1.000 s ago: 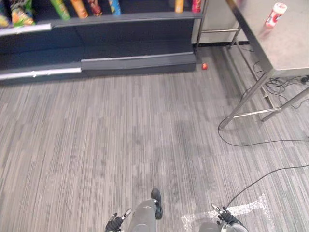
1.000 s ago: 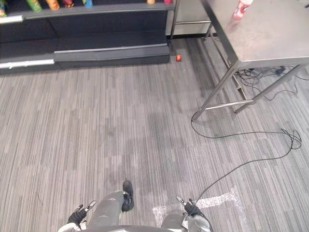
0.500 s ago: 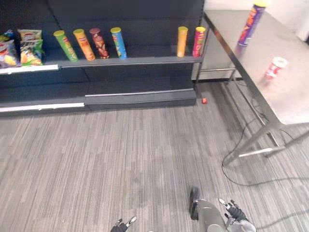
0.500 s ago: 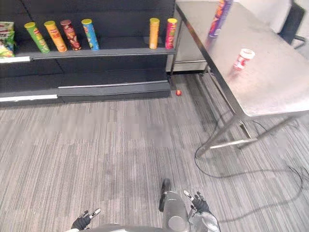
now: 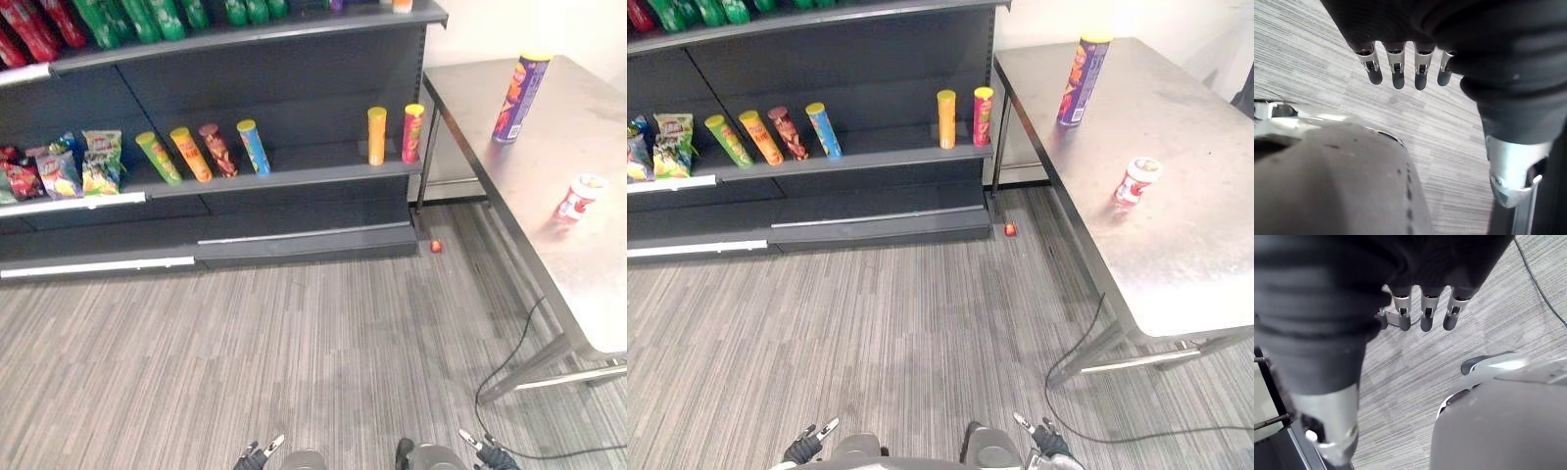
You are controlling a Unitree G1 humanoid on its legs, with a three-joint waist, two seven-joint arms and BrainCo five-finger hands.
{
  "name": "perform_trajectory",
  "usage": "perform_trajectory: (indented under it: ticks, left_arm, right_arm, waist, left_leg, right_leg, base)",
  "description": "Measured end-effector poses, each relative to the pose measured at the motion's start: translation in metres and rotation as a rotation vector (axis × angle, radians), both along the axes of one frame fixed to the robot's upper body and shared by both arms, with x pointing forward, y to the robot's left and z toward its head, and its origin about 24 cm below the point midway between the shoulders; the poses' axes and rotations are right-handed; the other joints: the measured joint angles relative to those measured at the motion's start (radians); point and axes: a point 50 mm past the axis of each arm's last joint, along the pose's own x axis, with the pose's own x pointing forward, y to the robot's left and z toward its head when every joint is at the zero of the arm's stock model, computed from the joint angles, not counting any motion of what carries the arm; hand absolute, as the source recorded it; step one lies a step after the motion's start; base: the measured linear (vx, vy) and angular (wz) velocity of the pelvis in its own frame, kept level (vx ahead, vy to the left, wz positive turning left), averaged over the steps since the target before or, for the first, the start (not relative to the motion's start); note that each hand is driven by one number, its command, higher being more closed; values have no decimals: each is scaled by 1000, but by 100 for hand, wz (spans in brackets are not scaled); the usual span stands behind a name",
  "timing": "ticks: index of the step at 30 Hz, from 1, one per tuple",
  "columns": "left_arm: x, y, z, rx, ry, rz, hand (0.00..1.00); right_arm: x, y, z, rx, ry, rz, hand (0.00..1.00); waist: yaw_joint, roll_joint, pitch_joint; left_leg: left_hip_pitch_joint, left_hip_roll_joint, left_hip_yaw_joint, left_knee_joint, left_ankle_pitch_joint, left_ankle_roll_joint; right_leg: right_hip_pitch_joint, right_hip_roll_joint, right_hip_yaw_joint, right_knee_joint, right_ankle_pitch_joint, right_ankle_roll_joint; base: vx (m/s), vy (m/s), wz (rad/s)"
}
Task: Put the gum and the chips on the shelf.
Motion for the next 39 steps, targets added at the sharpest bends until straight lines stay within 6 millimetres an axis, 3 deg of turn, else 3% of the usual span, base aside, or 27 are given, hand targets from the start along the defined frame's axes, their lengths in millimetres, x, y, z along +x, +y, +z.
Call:
perform_trajectory:
  ticks: [2,3,5,7,9,12,13,16,18,19,20,21,22,23,24,25,27,29,30,31,33,35,39]
  left_arm:
    - [0,1,0,-2,-5,14,0]
    - [1,1,1,0,-12,13,0]
    - [2,3,1,6,-12,9,0]
    - [1,3,1,11,-5,1,0]
    - [-5,6,0,16,16,3,0]
    - [-4,14,1,36,25,-1,0]
    - [-6,15,1,38,28,3,0]
    - [-6,16,1,45,34,-22,0]
    - [-10,16,-1,48,59,-39,0]
    - [-11,17,-1,54,69,-56,0]
    - [-12,16,-1,57,74,-72,0]
    - [-12,15,-2,59,79,-98,0]
    - [-13,13,-2,60,85,-126,0]
    - [-13,13,-2,71,91,-161,0]
    - [-12,13,-2,72,90,-166,0]
    - [-10,12,-2,72,83,-176,0]
    - [-7,11,-1,70,75,-176,0]
    - [-8,12,-1,69,75,-163,0]
    - [-9,13,-1,64,75,-143,0]
    - [-13,6,-3,43,88,-141,0]
    - [-12,-1,-4,28,85,-153,0]
    - [-8,-3,-4,30,76,-174,0]
    - [-5,-1,-3,38,66,-183,0]
  right_arm:
    - [-4,0,-1,6,11,-18,0]
    - [-8,1,-2,13,19,-34,0]
    - [-15,2,-3,23,33,-64,0]
    - [-27,4,-5,29,61,-72,0]
    - [-27,4,-6,30,64,-70,0]
    - [-21,11,-6,47,51,-64,0]
    - [-18,13,-6,54,42,-62,0]
    - [-9,17,-5,62,17,-57,0]
    - [-3,20,-5,69,2,-55,0]
    - [2,20,-3,67,-19,-50,0]
    - [3,20,-2,66,-26,-50,0]
    - [4,18,-2,62,-30,-50,0]
    - [5,16,0,53,-40,-49,0]
    - [13,15,3,46,-67,-33,0]
    - [15,15,3,45,-71,-25,0]
    - [19,16,4,42,-83,-8,0]
    - [27,20,6,46,-100,12,0]
    - [28,22,5,53,-94,19,0]
    - [29,26,5,61,-94,28,0]
    - [33,23,6,50,-102,40,0]
    - [38,18,9,31,-116,51,0]
    - [37,16,8,28,-109,43,0]
    - [30,20,6,36,-88,54,0]
  waist:
    - [7,-3,2]
    - [10,-7,4]
    - [8,-11,4]
    - [-5,-9,5]
    - [2,-5,-4]
    - [13,-55,-15]
    - [15,-69,-25]
    - [20,-77,-38]
    - [18,-77,-61]
    - [16,-76,-61]
    - [13,-74,-61]
    - [8,-64,-60]
    - [-3,-45,-57]
    - [-7,-44,-56]
    - [-9,-44,-55]
    - [-10,-41,-54]
    - [-8,-43,-53]
    - [-8,-51,-48]
    - [-6,-67,-40]
    - [-3,-32,-33]
    - [-14,-6,-25]
    - [-13,-7,-22]
    - [-5,-21,-20]
  left_leg:
    - [-58,-2,25,-103,-33,23]
    - [-77,-13,24,-230,-35,33]
    - [-74,-38,3,-487,-5,57]
    - [-75,-61,-69,-735,66,50]
    - [-65,-95,-56,-729,130,46]
    - [-74,-153,-20,-669,79,118]
    - [-62,-169,5,-658,54,118]
    - [-30,-188,61,-633,4,154]
    - [-10,-189,100,-633,-18,172]
    - [30,-184,134,-636,-22,179]
    - [50,-181,139,-636,-22,180]
    - [85,-173,139,-636,-22,182]
    - [123,-159,140,-643,-30,194]
    - [209,-154,164,-699,-39,206]
    - [242,-154,178,-728,-39,206]
    - [288,-152,203,-768,-39,206]
    - [322,-147,247,-784,-39,205]
    - [346,-151,274,-783,-41,201]
    - [374,-166,278,-787,-48,177]
    - [381,-144,292,-802,-52,164]
    - [383,-137,298,-821,-39,136]
    - [387,-129,286,-822,-26,114]
    - [418,-107,264,-824,-19,105]
  right_leg:
    - [22,-13,15,-17,-5,9]
    - [33,-30,17,-19,-13,23]
    - [45,-59,20,-19,-29,55]
    - [74,-88,24,-27,-57,101]
    - [101,-110,66,-64,-60,123]
    - [106,-151,133,-47,-55,133]
    - [105,-170,155,-49,-41,154]
    - [86,-199,219,-16,-26,176]
    - [2,-200,281,116,-23,177]
    - [-71,-197,297,268,11,170]
    - [-94,-195,291,322,41,168]
    - [-118,-192,269,396,98,159]
    - [-134,-191,217,469,105,161]
    - [-178,-208,105,604,55,106]
    - [-195,-217,48,644,26,99]
    - [-221,-233,-74,675,-21,89]
    - [-240,-245,-237,609,-40,68]
    - [-227,-223,-327,402,-1,82]
    - [-194,-207,-372,295,40,1]
    - [-175,-155,-370,237,38,-13]
    - [-171,-126,-375,196,36,-17]
    - [-153,-112,-385,166,35,-19]
    - [-45,-63,-420,19,49,-7]
  base:
    - [163,99,-36]
    - [194,185,-32]
    - [214,238,-17]
    - [317,367,0]
    - [452,413,-19]
    - [383,245,-29]
    - [339,199,-39]
    - [312,183,-60]
    - [384,187,-88]
    - [225,75,-72]
    - [269,92,-72]
    - [257,91,-49]
    - [301,92,-68]
    - [249,68,-63]
    - [233,61,-66]
    - [175,38,-46]
    - [196,-7,-52]
    - [215,-80,-48]
    - [262,-118,-82]
    - [282,-127,-85]
    - [198,-81,-50]
    - [112,-63,-2]
    - [21,-26,27]
